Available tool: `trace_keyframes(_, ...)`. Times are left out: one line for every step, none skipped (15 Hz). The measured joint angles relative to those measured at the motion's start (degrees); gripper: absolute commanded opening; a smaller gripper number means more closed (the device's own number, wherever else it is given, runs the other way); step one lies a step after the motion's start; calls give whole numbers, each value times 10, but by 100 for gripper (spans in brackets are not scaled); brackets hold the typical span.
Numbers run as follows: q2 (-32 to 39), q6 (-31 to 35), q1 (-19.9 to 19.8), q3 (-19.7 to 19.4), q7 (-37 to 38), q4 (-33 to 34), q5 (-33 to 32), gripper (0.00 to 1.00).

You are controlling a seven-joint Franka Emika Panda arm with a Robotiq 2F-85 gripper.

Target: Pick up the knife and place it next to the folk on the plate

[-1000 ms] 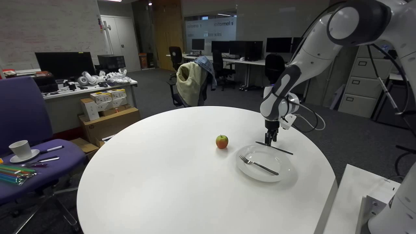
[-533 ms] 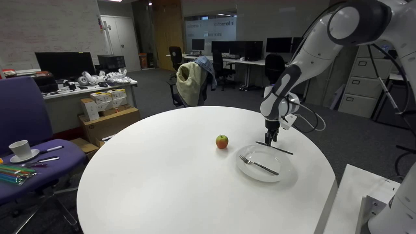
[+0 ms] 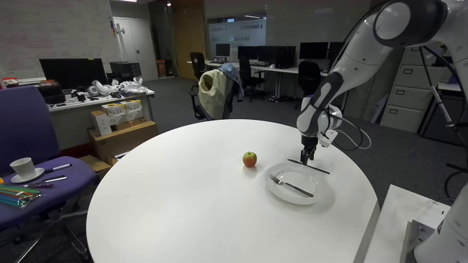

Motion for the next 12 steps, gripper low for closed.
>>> trace_keyframes(-6,8,-2,1,-1,-12,0,100)
trace_keyframes(-12,15,-3,2,-1,-23,0,100)
trace_keyframes(-17,20,-4,3,-1,-33,0,100)
trace_keyframes(-23,24,-5,3,-1,-43,0,100)
trace_keyframes(-27,27,-6,3,-1,-50,0,100)
trace_keyframes(-31,29,-6,3,-1,-56,0,100)
trace_keyframes(-35,30,-7,3,-1,-61,0,100)
trace_keyframes(-39,30,-9,3,-1,-65,0,100)
trace_keyframes(-41,30,-11,3,-1,-67,0,100)
trace_keyframes(-42,30,-12,3,-1,-68,0,100)
trace_keyframes(-43,30,-14,3,-1,-69,0,100)
trace_keyframes(-43,30,-16,3,-1,-69,0,100)
